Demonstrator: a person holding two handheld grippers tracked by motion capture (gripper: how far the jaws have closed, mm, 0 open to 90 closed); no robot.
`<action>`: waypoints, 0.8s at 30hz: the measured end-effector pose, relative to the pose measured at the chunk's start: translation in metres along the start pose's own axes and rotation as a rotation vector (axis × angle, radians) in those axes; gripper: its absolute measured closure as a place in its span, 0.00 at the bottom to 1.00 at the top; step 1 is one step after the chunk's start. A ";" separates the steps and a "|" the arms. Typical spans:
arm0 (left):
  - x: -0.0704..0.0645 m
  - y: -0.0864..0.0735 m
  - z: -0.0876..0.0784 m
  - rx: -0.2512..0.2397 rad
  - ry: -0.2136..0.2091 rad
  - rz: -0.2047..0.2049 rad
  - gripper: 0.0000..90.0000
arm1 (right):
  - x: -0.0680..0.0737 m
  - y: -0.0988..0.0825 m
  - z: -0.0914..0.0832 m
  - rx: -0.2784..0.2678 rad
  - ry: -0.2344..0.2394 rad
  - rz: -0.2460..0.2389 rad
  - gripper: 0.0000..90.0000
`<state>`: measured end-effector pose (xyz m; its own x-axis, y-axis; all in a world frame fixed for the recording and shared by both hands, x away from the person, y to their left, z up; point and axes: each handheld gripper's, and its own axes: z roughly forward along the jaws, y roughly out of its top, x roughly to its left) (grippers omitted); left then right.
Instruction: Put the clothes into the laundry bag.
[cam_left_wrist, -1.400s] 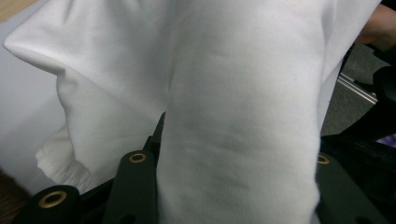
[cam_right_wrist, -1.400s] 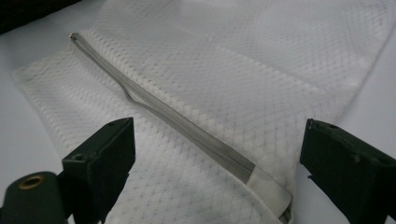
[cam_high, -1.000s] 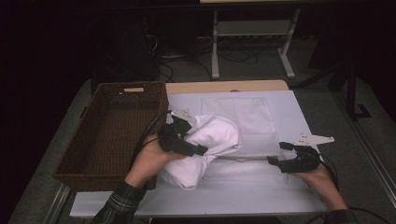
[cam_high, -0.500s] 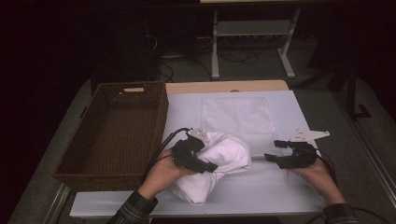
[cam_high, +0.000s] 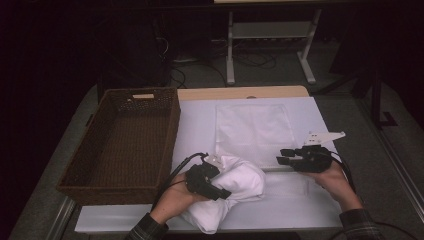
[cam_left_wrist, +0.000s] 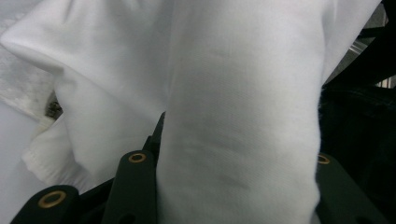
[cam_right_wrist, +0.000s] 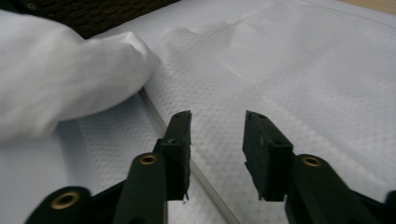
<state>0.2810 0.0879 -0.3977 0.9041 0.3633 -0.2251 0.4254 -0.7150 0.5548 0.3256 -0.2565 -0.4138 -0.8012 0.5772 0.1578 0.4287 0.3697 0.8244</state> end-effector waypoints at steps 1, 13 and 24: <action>0.000 -0.001 0.002 0.003 0.002 0.001 0.62 | 0.002 0.004 0.007 0.008 0.020 -0.014 0.75; -0.001 -0.007 0.011 0.000 -0.032 0.007 0.62 | 0.012 0.003 0.033 0.079 0.081 -0.051 0.79; -0.002 -0.007 0.018 0.023 -0.035 0.016 0.62 | 0.012 -0.003 0.055 0.125 0.097 -0.072 0.78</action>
<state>0.2766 0.0809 -0.4158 0.9115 0.3307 -0.2446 0.4113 -0.7340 0.5405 0.3376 -0.2108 -0.4440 -0.8654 0.4756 0.1577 0.4129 0.4985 0.7623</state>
